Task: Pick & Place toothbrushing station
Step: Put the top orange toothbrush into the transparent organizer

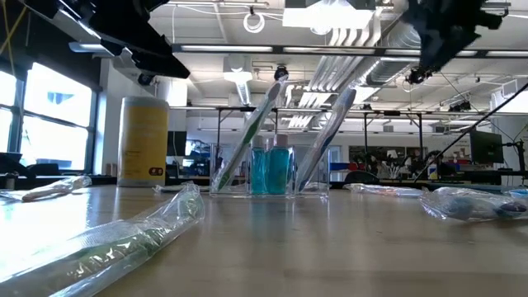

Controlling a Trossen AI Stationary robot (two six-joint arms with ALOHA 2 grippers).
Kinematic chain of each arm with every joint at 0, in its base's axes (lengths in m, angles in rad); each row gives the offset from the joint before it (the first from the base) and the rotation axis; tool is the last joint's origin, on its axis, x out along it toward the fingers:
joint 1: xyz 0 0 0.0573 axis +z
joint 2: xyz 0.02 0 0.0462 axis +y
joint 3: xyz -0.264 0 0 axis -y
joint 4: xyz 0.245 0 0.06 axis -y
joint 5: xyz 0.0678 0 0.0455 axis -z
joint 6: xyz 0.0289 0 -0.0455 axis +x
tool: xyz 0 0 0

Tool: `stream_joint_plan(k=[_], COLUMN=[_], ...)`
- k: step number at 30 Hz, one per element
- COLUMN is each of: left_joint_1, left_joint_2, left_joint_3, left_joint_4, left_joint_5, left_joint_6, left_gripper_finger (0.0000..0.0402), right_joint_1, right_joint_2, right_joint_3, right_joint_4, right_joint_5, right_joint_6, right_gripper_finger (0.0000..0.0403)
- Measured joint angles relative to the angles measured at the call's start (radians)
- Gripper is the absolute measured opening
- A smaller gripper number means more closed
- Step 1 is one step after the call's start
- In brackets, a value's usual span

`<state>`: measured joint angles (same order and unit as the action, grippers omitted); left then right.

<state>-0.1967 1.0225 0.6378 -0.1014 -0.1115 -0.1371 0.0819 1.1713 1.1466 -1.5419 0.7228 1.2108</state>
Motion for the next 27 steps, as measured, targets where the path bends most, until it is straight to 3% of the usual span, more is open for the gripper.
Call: stream_joint_plan(k=[5,12,15,21,27], left_joint_1=[0.000,0.000,0.000,0.000,0.000], left_joint_2=[0.028,0.075,0.094,0.106,0.106], left_joint_3=[0.001,-0.001,0.001,0.000,0.000], left_joint_4=[0.010,0.013,0.047,0.073,0.106], left_joint_5=[0.004,0.017,0.047,0.079,0.078], left_joint_6=[-0.007,-0.007,-0.007,-0.002,0.036], left_gripper_finger=[0.0271,0.0271,0.0271,0.0271,0.0271], right_joint_1=[-0.151,-0.322,-0.396,-0.494,-0.511], right_joint_2=[0.001,0.001,0.003,0.057,0.158], right_joint_3=[-0.127,-0.286,-0.337,-0.405,-0.465], right_joint_4=[0.151,0.686,0.831,0.953,1.164], right_joint_5=[-0.091,-0.259,-0.341,-0.373,-0.391], right_joint_6=[-0.084,-0.461,-0.542,-0.651,-0.737], right_gripper_finger=[0.0152,0.0152,0.0152,0.0152,0.0152])
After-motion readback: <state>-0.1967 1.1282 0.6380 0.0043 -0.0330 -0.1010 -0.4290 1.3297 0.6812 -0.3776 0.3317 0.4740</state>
